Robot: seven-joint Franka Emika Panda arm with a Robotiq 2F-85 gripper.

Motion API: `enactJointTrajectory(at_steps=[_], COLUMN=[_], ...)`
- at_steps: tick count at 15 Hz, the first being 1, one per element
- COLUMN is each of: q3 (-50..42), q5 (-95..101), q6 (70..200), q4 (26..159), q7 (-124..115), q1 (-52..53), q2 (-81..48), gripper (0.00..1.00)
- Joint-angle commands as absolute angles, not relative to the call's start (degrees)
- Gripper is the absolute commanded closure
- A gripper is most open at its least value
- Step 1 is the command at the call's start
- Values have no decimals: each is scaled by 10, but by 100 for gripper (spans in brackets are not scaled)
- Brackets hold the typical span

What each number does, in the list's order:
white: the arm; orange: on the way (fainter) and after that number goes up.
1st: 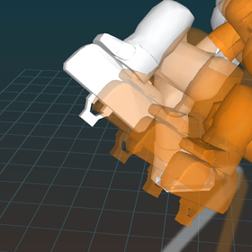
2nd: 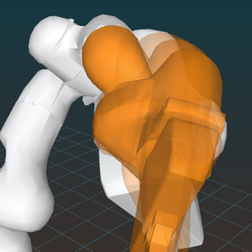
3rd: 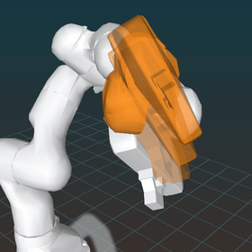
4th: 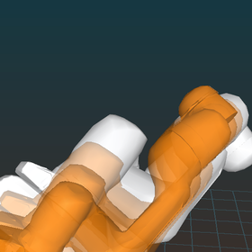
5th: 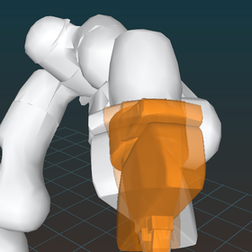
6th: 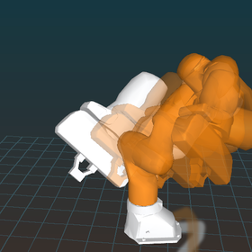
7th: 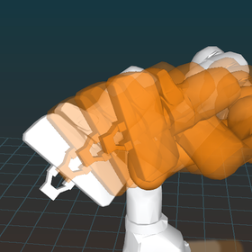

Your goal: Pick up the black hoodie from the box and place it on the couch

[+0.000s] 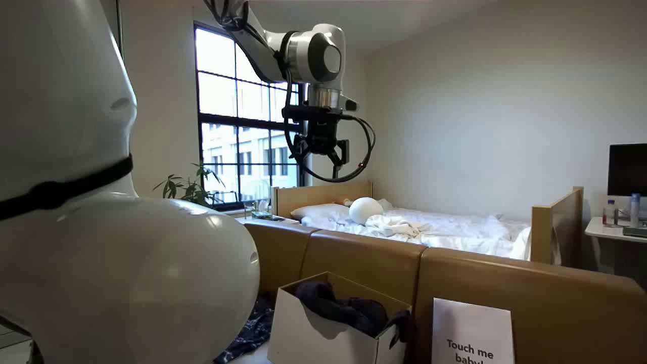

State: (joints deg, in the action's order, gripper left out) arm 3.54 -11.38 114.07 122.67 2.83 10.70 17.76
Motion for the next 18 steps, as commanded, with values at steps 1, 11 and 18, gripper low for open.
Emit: enactJointTrajectory(at_steps=[1,11,18], q3=[44,44,58], q5=[-117,-117,-91], q6=[1139,1139,1097], q4=[1225,1225,1143], q7=[30,30,33], q1=[97,97,100], q2=[177,177,105], gripper=[0,0,0])
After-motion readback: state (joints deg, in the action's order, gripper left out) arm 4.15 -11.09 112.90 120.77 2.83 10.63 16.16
